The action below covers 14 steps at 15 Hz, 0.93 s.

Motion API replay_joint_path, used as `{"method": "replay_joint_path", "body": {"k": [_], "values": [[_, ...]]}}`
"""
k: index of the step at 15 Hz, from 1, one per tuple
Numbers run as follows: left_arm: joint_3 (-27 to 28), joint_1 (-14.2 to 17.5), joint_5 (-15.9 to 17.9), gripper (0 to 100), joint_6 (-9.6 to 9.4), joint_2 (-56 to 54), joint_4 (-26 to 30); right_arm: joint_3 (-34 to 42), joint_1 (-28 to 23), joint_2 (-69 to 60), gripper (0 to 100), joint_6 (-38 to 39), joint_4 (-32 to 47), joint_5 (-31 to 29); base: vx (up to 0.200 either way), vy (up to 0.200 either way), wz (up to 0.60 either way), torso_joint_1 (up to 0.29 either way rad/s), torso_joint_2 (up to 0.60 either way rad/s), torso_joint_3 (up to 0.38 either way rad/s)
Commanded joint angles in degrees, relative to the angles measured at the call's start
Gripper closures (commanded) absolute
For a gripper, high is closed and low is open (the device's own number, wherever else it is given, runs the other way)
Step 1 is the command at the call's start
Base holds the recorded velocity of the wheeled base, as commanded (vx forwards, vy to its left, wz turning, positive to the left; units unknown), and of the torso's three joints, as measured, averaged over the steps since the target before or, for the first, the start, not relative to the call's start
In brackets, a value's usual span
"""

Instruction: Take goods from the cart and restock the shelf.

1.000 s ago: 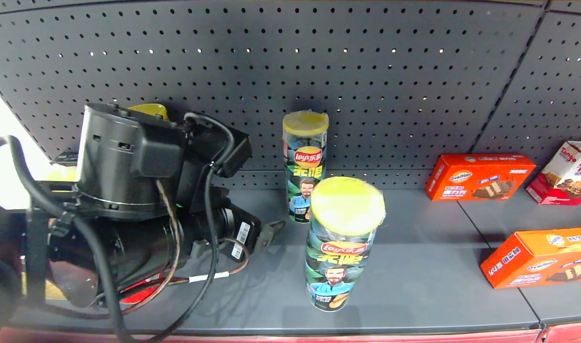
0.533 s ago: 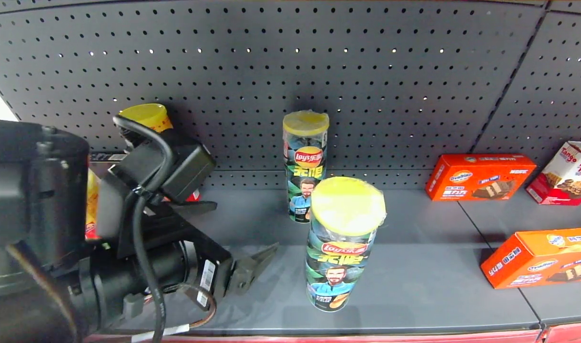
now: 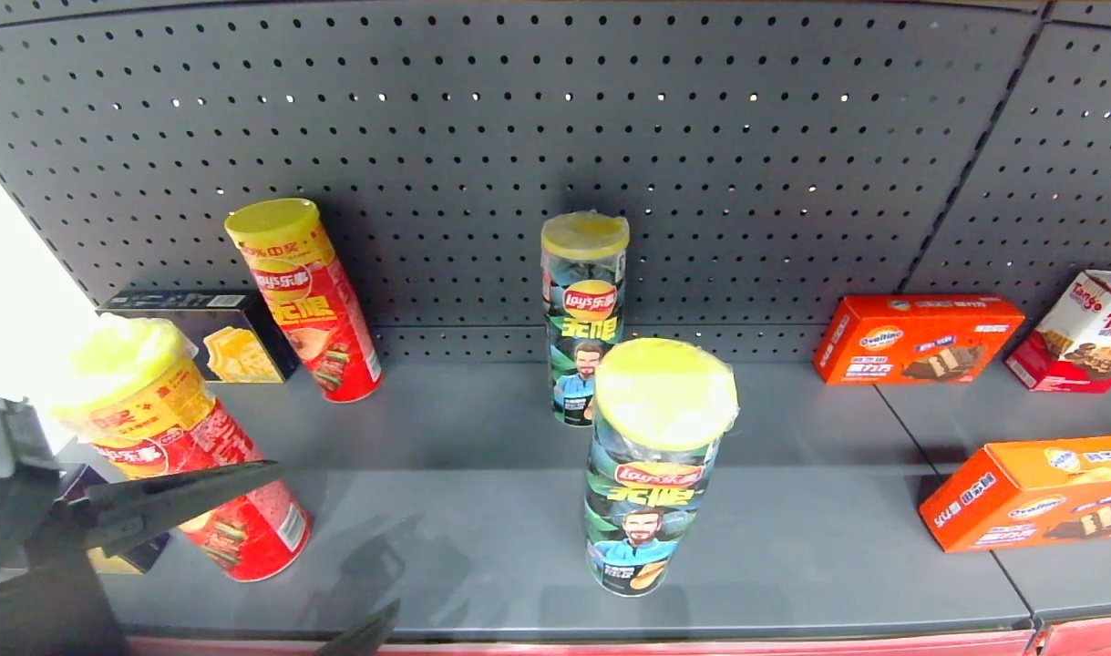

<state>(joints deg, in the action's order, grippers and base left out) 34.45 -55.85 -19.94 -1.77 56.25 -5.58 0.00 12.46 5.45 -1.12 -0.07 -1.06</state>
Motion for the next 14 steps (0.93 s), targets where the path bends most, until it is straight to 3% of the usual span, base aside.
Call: {"method": "replay_joint_path", "body": {"k": [1, 3, 4, 5, 7, 10, 11, 12, 13, 14], "values": [[-7.29, 8.38, 7.29, 0, -4.21, -15.03, 0.13, 0.0, 0.02, 0.0, 0, -0.02, -0.01, 0.01, 0.0, 0.0, 0.0, 0.0, 0.0, 0.0], [-12.74, 12.25, 7.29, 0, -4.3, -21.62, -0.39, 0.0, 0.02, 0.09, 0, -0.02, -0.01, 0.01, 0.0, 0.0, 0.0, 0.0, 0.0, 0.0], [-15.73, 15.59, 7.55, 0, -4.3, -24.78, -1.1, 0.0, 0.02, 0.0, 0, -0.02, -0.01, 0.01, 0.0, 0.0, 0.0, 0.0, 0.0, 0.0], [-19.25, 21.13, 8.25, 0, -4.38, -28.21, -2.77, 0.0, 0.02, 0.09, 0, -0.02, -0.01, 0.01, 0.0, 0.0, 0.0, 0.0, 0.0, 0.0], [-26.1, 33.43, 13.79, 0, -4.38, -34.98, -5.23, 0.0, 0.02, 0.0, 0, -0.02, -0.01, 0.01, 0.0, 0.0, 0.0, 0.0, 0.0, 0.0], [-34.45, 51.45, 27.33, 0, -3.77, -50.45, -3.21, 0.0, 0.02, 0.09, 0, -0.02, -0.01, 0.01, 0.0, 0.0, 0.0, 0.0, 0.0, 0.0], [-34.45, 51.8, 27.94, 0, -1.92, -51.24, 0.93, 0.0, 0.02, 0.09, 0, -0.02, -0.01, 0.01, 0.0, 0.0, 0.0, 0.0, 0.0, 0.0], [-34.45, 53.21, 28.21, 0, -1.75, -51.24, 1.98, 0.0, 0.02, 0.0, 0, -0.02, -0.01, 0.01, 0.0, 0.0, 0.0, 0.0, 0.0, 0.0], [-34.45, 58.22, 27.68, 0, -1.92, -53.26, 5.32, 0.0, 0.02, 0.09, 0, -0.02, -0.01, 0.01, 0.0, 0.0, 0.0, 0.0, 0.0, 0.0], [-34.45, 55.93, 27.94, 0, -1.84, -55.1, 6.29, 0.0, 0.02, 0.09, 0, -0.02, -0.01, 0.01, 0.0, 0.0, 0.0, 0.0, 0.0, 0.0]]}}
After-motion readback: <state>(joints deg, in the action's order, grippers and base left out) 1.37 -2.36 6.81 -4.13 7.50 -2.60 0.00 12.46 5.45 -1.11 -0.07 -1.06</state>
